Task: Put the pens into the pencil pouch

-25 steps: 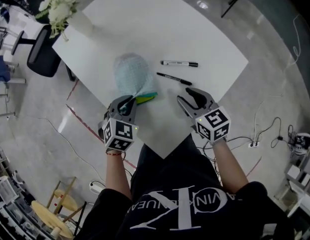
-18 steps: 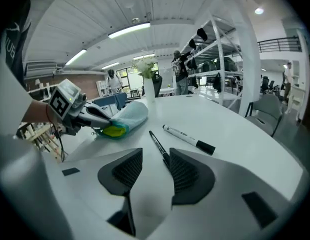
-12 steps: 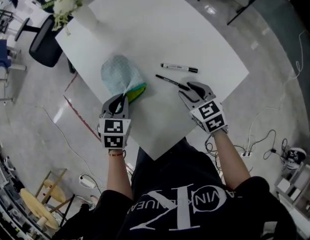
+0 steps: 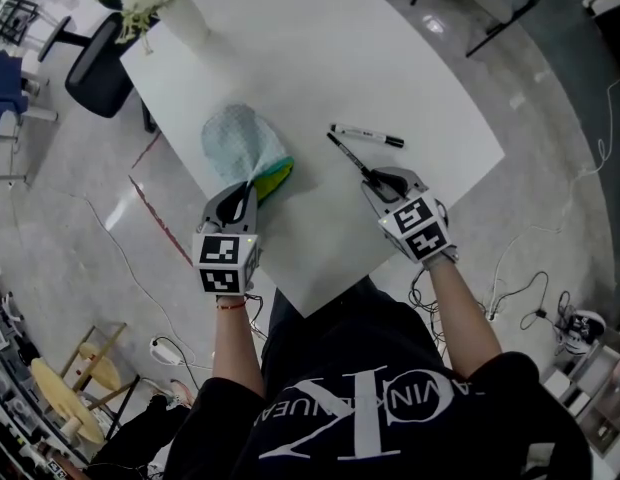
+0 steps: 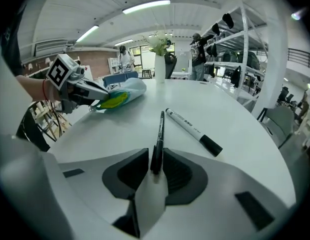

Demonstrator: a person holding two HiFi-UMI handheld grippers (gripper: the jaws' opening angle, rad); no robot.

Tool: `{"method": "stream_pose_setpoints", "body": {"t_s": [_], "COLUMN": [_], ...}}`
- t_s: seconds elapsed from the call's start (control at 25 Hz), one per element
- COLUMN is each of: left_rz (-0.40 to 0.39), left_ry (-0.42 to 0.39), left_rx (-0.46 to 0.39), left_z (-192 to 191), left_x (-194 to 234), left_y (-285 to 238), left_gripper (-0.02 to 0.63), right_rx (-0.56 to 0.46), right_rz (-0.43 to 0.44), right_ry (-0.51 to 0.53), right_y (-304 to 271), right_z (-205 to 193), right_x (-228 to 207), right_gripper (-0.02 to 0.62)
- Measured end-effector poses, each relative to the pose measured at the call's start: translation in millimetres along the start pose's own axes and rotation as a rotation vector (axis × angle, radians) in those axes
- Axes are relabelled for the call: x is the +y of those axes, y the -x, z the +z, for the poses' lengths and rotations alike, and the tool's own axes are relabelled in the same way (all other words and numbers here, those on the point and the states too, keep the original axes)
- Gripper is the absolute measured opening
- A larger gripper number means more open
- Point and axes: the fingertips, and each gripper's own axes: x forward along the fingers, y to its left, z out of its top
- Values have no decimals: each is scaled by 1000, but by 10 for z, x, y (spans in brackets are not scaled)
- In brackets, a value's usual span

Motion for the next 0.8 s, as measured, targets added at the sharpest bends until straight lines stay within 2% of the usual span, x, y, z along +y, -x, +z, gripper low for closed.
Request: {"method": "stream_pose_setpoints", "body": {"t_s": [0.16, 0.36, 0.8], "left_rz": [-3, -13, -23], "left_ry": [-1, -3, -19], "left_rx": [-1, 6, 5], "left_z": [-2, -40, 18], "left_x": [-9, -6, 2], "left_y": [1, -9, -72], "left_gripper": [21, 21, 21], "right_rx": [-12, -28, -125], "right_rz": [12, 30, 115], "right_ry": [1, -4, -36], "right_y": [1, -8, 168], "right_z": [1, 36, 385], "right_x": [30, 104, 537], "right_gripper": [68, 66, 66]}}
